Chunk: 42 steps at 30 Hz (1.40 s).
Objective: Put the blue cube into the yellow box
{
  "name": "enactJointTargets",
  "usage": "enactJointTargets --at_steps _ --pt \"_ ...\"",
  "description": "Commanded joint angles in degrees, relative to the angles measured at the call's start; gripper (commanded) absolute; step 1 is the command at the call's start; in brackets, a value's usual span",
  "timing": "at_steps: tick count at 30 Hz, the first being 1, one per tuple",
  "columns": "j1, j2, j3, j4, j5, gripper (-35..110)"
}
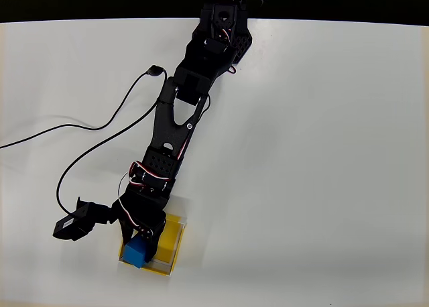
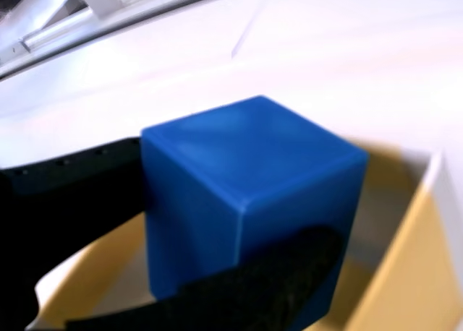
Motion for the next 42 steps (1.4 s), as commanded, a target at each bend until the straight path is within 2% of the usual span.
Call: enactJointTargets --at_steps 1,5,13,23,42 --pt "0.70 5.80 0.70 -4.31 -0.79 29" --pt "0.35 8.79 3.34 -4.13 -1.41 35" --pt "-1.05 17.67 4.92 -3.96 -1.49 35" --pt "-6.42 39.81 8.09 7.29 0.26 27" --pt "-26.72 86.57 64.86 15.29 -7.56 15"
